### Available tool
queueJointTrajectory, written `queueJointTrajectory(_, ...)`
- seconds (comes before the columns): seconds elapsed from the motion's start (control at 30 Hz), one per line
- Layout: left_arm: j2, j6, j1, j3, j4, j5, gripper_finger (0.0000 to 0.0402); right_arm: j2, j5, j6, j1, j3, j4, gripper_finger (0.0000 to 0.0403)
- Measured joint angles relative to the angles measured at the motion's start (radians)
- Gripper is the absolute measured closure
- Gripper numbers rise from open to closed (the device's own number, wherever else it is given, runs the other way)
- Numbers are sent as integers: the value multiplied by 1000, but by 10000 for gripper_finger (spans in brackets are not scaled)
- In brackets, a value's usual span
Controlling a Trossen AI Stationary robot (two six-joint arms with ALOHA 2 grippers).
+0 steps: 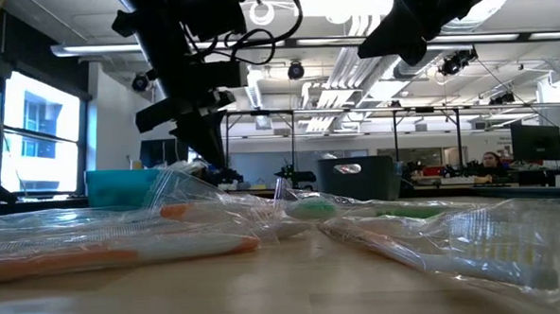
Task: Pick & Place Toothbrushes
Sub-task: Put the top left blue toothbrush into the light gray bin
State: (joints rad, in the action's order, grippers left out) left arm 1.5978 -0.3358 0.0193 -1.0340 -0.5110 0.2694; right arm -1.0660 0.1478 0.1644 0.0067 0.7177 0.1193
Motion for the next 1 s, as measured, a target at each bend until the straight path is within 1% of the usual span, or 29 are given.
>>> queueJointTrajectory(0.1, 0, -43, 0, 0, 2, -3, 396, 0, -11, 0, 0, 0, 30, 369)
queueJointTrajectory(0.17, 0, -72, 0, 0, -1, -14, 383, 0, -12, 0, 0, 0, 54, 369)
queueJointTrajectory(0.3, 0, -137, 0, 0, -17, -77, 335, 0, -16, 0, 0, 0, 80, 369)
queueJointTrajectory(0.43, 2, -181, 0, 0, -19, -177, 279, 0, -17, 0, 0, 0, 96, 369)
queueJointTrajectory(0.53, 8, -215, 0, 0, -23, -204, 254, 0, -17, 0, 0, 0, 104, 369)
queueJointTrajectory(0.63, 26, -217, 0, 0, -8, -204, 246, 0, -17, 0, 0, 0, 104, 369)
queueJointTrajectory(0.7, 36, -217, 0, 2, -29, -204, 245, 0, -17, 0, 0, 0, 104, 369)
queueJointTrajectory(1.0, 144, -210, 0, 2, -3, -208, 245, 0, -17, 0, 0, -1, 108, 369)
